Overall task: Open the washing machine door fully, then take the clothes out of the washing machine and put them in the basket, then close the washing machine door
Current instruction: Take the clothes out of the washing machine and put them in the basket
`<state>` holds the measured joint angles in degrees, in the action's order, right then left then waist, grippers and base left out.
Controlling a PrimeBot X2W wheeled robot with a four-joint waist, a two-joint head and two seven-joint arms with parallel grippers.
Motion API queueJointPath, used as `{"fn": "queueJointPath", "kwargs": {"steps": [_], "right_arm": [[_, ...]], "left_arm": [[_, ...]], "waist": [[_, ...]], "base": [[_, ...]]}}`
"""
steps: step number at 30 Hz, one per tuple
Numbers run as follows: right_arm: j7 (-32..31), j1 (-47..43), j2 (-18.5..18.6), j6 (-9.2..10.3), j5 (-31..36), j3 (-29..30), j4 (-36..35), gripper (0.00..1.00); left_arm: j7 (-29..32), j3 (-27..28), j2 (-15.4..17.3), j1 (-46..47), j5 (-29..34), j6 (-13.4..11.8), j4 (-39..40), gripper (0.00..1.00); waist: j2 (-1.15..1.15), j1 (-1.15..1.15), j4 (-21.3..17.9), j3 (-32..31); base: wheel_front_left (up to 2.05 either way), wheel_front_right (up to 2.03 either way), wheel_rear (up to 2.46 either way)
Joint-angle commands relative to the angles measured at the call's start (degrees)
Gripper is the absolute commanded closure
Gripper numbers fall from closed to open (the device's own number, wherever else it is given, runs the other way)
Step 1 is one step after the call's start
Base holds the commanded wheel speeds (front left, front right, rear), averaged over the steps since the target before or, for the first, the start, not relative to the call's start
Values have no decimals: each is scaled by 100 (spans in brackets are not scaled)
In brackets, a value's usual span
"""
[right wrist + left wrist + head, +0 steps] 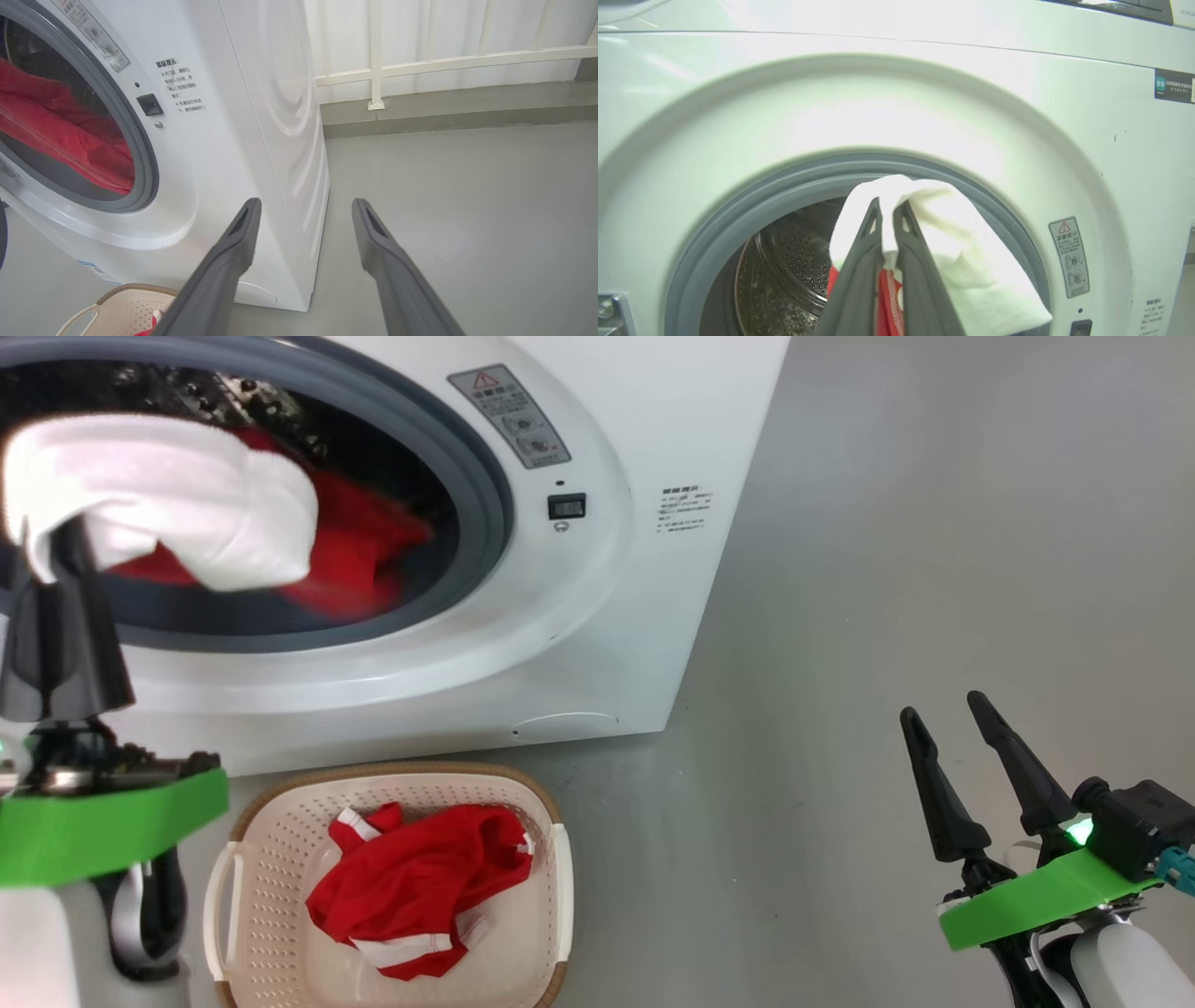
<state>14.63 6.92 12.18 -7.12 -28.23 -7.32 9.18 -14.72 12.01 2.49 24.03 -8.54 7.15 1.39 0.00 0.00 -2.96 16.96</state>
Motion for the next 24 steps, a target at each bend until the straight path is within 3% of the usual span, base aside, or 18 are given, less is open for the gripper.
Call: {"fn": "queueJointPath", "kwargs": {"steps": [1,11,24], "right_arm": [[37,-68,91,-36,14,-64,-137,0],[37,-56,121,-36,16,-51,-163,0],[37,44,132,-36,8,-82,-200,0]], "left_arm": [[-28,193,93,-106,10,33,383,100],[-28,157,44,-425,19,33,1093,100],[-28,-228,40,-966,-187,-206,284,100]], "waist": [[0,0,30,-19],[0,0,95,20],[0,0,27,249]], "base": [[0,0,0],[0,0,0],[0,0,0]]}}
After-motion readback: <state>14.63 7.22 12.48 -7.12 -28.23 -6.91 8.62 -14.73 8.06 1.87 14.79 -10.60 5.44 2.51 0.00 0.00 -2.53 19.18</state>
